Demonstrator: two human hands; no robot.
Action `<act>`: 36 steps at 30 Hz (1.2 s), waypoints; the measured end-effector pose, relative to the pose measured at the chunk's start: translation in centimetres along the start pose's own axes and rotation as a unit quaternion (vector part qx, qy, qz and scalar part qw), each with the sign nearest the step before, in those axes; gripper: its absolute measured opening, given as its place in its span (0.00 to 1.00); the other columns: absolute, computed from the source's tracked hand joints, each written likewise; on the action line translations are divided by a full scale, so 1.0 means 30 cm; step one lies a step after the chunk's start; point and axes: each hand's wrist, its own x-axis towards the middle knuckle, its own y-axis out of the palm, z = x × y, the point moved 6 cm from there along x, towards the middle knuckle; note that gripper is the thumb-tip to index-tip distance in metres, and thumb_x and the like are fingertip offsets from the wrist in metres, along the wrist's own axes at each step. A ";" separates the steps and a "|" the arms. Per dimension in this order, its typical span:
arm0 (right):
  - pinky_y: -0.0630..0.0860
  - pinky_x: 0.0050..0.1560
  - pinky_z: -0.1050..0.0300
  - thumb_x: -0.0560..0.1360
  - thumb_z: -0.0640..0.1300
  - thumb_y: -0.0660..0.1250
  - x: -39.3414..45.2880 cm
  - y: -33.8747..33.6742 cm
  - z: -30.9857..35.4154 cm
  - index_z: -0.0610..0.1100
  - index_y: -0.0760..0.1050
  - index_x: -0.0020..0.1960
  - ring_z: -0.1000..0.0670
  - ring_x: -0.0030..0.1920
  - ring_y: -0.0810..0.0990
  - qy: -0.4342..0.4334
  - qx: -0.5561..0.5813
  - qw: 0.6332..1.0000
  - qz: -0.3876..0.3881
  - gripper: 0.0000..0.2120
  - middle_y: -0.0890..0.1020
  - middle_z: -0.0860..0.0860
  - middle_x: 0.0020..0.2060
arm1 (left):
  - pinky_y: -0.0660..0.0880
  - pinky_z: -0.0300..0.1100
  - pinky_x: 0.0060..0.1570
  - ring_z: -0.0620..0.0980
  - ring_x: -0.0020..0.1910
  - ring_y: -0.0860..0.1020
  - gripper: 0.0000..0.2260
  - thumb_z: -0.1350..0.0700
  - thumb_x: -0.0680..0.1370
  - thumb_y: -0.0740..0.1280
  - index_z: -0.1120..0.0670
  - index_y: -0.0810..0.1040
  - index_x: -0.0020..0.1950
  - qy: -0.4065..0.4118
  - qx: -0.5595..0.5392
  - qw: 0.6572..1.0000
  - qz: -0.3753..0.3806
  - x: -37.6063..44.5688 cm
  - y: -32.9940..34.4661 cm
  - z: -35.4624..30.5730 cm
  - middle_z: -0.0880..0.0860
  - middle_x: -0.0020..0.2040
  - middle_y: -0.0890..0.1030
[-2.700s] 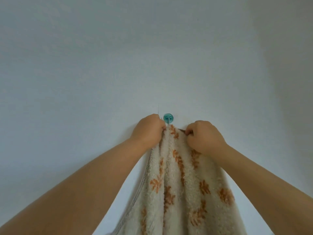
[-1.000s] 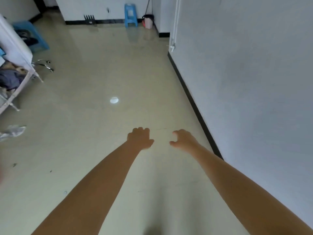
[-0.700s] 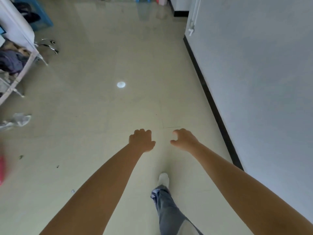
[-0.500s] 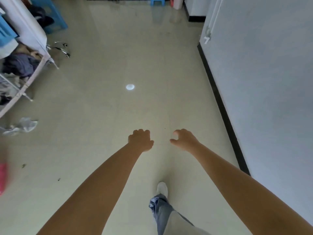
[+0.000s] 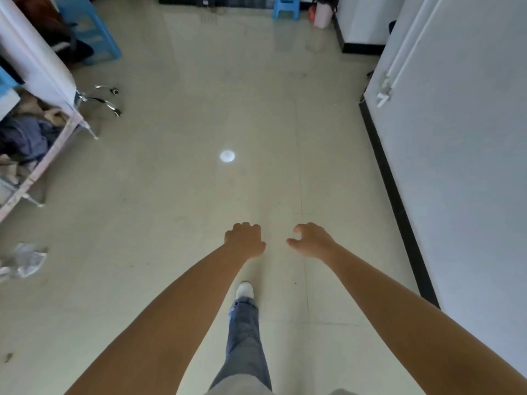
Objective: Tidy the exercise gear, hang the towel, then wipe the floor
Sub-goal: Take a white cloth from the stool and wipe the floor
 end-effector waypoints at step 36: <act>0.65 0.68 0.52 0.78 0.51 0.59 3.036 -2.009 0.702 0.42 0.67 0.69 0.43 0.68 0.68 0.009 0.039 0.998 -0.047 0.22 0.69 0.43 0.68 | 0.69 0.46 0.62 0.55 0.66 0.68 0.18 0.52 0.80 0.57 0.56 0.67 0.68 -0.002 0.007 0.999 -0.041 2.959 -2.132 0.616 0.56 0.65 0.71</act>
